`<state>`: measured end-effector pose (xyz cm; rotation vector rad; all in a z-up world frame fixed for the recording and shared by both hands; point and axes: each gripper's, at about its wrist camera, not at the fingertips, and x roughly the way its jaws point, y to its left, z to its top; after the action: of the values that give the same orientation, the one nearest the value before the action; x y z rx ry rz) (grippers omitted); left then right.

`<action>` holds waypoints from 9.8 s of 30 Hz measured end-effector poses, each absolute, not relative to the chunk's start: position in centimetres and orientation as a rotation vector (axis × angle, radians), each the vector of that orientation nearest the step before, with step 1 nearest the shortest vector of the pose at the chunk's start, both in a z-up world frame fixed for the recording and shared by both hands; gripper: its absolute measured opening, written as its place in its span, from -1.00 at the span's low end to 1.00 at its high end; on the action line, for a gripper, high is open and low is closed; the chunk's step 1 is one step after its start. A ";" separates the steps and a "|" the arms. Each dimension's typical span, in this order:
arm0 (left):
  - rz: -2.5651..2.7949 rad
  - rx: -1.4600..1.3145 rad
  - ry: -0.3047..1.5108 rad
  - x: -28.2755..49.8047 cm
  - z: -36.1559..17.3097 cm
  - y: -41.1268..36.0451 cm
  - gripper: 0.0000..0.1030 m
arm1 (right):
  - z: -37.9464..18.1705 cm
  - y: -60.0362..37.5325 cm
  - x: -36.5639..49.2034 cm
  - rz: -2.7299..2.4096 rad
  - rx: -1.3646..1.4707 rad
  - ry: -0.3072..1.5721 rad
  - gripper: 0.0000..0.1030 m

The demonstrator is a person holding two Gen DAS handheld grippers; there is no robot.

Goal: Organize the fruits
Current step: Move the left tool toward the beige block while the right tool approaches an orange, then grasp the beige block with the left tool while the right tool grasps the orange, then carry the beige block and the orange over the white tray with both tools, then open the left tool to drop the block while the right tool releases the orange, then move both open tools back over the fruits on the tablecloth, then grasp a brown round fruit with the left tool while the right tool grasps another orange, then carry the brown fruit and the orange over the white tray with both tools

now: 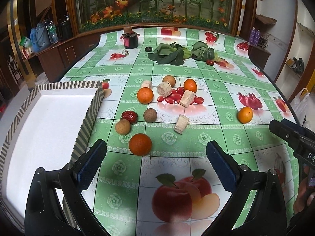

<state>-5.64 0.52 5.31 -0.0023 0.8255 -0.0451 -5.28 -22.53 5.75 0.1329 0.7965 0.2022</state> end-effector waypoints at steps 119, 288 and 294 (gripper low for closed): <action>0.134 -0.084 0.877 -4.4 7.8 18.0 -0.71 | 6.7 2.0 -1.2 0.753 -0.128 0.860 -0.36; 0.038 -0.065 0.845 -7.2 7.5 14.1 -0.55 | 5.5 -2.1 -3.1 0.741 -0.082 0.904 -0.40; 0.067 -0.077 0.832 -8.2 7.9 15.8 -0.55 | 6.3 0.3 -3.6 0.772 -0.129 0.888 -0.40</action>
<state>-8.21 15.82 7.91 -0.0772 0.8316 0.0667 -3.61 0.34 6.27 -0.1294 0.8883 0.7716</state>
